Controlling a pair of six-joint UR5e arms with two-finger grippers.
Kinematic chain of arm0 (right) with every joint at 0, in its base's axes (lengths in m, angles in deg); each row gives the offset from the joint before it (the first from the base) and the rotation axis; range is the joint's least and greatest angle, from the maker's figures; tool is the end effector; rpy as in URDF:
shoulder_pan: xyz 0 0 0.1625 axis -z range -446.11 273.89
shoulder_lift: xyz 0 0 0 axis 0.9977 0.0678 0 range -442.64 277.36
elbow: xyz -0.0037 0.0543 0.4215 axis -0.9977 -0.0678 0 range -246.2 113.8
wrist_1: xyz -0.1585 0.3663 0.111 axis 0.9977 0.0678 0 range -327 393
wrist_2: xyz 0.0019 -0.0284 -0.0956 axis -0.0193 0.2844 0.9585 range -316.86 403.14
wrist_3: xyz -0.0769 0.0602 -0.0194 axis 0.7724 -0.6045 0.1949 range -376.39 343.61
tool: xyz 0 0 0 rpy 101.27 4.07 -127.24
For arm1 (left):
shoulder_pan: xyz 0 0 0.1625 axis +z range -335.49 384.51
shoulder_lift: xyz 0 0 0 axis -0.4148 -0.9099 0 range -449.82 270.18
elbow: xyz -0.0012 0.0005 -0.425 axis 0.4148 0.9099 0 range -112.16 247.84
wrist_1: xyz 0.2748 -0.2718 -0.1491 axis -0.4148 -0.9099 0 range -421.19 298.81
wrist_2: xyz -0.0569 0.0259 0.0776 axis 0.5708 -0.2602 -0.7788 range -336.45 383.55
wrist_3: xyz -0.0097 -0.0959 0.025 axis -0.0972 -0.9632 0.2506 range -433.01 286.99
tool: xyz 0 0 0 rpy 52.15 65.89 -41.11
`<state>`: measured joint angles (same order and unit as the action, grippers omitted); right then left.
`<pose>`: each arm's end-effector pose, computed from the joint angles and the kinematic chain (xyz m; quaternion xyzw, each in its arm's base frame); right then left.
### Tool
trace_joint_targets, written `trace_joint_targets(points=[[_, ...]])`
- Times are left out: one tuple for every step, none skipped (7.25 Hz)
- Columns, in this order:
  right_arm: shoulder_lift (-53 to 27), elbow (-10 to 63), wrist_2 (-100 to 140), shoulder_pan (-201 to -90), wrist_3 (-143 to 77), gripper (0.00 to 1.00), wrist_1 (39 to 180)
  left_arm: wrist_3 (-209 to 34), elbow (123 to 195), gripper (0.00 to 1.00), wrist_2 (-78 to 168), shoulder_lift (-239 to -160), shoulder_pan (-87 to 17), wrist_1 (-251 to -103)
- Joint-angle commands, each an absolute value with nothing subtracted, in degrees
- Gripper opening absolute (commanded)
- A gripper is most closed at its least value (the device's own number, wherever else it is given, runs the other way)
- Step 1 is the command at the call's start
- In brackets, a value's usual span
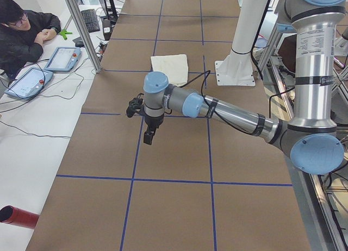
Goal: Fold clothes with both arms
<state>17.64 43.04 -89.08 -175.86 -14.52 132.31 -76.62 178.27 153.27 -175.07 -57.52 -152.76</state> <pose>0.0646 -0.4112 0.5939 0.0023 -0.3602 -0.0162 0.9327 -0.0052 -0.4656 0.5236 0.1065 0.3484 0.0864 0.9273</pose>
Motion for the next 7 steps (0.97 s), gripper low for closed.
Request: trace_joint_targets(points=[[21.4,42.9,-89.8,-176.3,-14.8,1.0,126.6,-60.8,171.7,0.99,154.3,-169.1,-64.5,-156.2],[21.5,43.0,-89.8,-176.4,-14.5,1.0,125.9,-60.5,171.4,0.99,155.1,-168.9,-65.4,-155.9],[21.0,43.1,-89.2,-176.3,-14.5,1.0,125.9,-60.4,171.2,0.99,155.2,-168.6,-65.5,-156.2],[21.0,40.9,-88.6,-176.2,-14.5,1.0,125.9,-60.2,168.8,0.99,154.4,-169.3,-65.1,-157.1],[21.4,40.9,-89.1,-176.3,-14.6,1.0,125.9,-60.1,168.5,0.99,154.8,-169.2,-65.1,-159.5],[21.5,41.0,-89.5,-176.2,-14.8,1.0,126.2,-60.1,168.2,0.99,154.3,-169.2,-65.1,-159.8],[21.4,41.0,-89.6,-175.9,-15.4,1.0,126.3,-60.6,167.4,0.99,155.3,-168.9,-65.1,-159.4]])
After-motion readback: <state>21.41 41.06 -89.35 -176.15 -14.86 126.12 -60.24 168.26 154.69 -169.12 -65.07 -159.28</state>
